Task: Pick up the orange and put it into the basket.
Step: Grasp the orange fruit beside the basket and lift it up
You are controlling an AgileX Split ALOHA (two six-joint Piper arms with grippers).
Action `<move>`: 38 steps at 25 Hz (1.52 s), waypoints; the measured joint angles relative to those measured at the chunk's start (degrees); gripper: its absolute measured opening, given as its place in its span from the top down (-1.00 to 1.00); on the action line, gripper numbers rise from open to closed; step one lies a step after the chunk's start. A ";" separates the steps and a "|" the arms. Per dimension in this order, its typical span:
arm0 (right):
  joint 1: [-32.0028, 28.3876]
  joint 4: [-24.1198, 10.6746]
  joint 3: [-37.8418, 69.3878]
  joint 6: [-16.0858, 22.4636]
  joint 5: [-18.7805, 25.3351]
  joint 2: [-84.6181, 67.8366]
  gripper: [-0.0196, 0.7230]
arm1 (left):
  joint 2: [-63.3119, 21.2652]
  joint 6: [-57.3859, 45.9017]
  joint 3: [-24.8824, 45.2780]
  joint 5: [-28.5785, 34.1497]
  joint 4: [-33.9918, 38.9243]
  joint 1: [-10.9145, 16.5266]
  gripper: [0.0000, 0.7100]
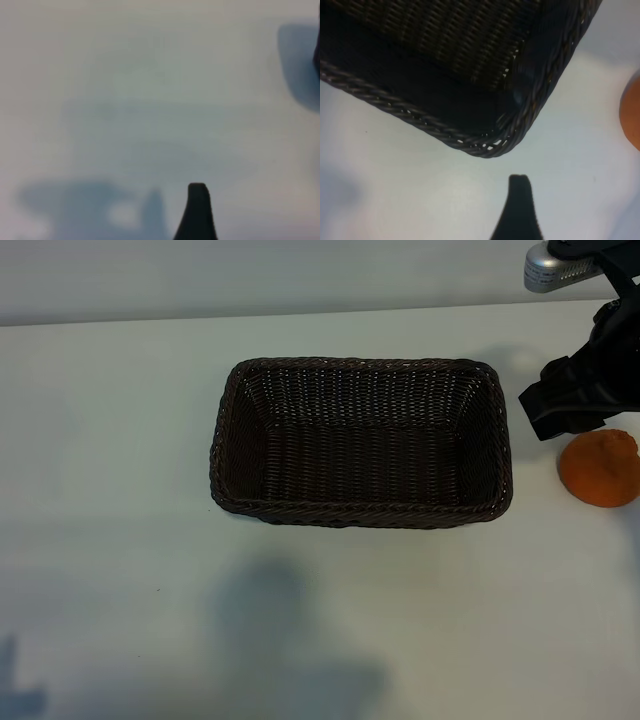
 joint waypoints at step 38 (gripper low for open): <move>-15.85 -7.04 -0.06 8.15 -14.52 25.27 -0.54 | 0.00 0.25 0.33 0.12 0.00 4.53 -0.59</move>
